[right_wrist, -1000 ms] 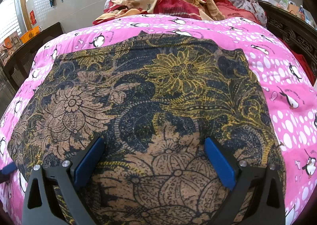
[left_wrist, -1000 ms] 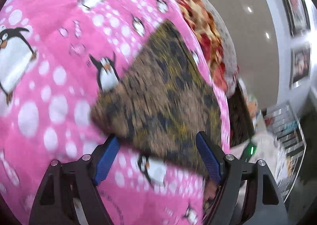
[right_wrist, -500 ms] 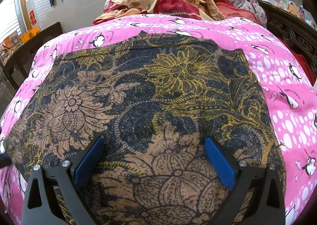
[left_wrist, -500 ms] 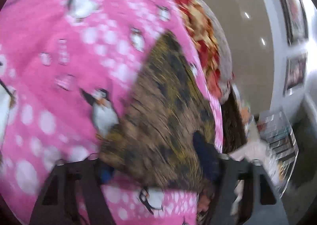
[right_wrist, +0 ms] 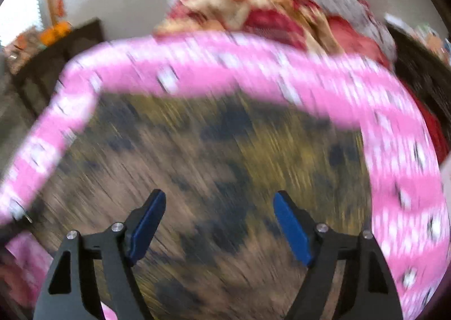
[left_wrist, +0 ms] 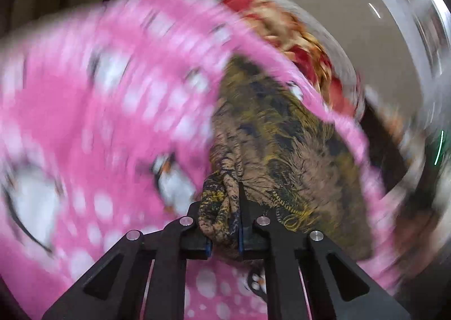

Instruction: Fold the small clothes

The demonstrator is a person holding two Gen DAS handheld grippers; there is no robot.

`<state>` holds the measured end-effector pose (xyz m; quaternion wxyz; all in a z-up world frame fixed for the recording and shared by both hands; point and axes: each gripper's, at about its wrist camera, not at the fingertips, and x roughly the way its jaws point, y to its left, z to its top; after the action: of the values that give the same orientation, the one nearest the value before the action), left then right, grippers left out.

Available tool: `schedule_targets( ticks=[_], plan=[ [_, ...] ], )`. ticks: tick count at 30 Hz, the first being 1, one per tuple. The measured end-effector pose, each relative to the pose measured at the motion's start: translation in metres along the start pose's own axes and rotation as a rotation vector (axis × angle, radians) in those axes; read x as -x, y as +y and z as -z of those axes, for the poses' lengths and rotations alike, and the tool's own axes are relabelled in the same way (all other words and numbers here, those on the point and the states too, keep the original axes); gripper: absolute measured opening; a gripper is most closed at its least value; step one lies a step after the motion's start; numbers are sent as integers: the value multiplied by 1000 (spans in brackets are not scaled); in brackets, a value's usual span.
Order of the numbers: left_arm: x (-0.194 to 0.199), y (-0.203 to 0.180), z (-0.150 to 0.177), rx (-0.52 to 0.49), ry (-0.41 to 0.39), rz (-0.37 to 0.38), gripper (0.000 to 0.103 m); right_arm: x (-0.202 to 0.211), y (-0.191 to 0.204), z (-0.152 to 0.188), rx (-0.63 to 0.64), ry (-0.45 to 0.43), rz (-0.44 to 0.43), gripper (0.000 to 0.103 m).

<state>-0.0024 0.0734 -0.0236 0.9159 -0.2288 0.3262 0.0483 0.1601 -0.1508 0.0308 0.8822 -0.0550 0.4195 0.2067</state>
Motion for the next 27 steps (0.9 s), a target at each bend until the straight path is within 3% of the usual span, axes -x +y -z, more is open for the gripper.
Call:
schedule_targets(
  ticks=[1, 3, 5, 7, 9, 15, 17, 21, 23, 27],
  plan=[
    [7, -17, 1, -111, -51, -24, 0, 2, 7, -18, 0, -10, -45, 83],
    [19, -60, 4, -346, -150, -33, 0, -9, 23, -57, -35, 31, -263, 83],
    [22, -92, 6, -487, -196, 3, 0, -30, 38, -82, -68, 95, -450, 83],
    [19, -114, 6, -579, -214, 30, 0, -53, 57, -103, -64, 141, -514, 83],
    [16, -124, 3, -608, -213, 57, 0, -76, 77, -117, -41, 213, -562, 83],
    [12, -140, 2, -660, -205, 106, 0, -103, 116, -138, 95, 319, -515, 82],
    [12, -143, 4, -672, -200, 119, 0, -109, 127, -142, 163, 347, -443, 68],
    [13, -149, 6, -671, -194, 126, 0, -121, 129, -144, 208, 404, -320, 14],
    [15, -151, 6, -663, -189, 139, 0, -120, 120, -144, 187, 406, -282, 10],
    [22, -166, 9, -664, -179, 198, 0, -101, 89, -142, 120, 361, -305, 8]
  ],
)
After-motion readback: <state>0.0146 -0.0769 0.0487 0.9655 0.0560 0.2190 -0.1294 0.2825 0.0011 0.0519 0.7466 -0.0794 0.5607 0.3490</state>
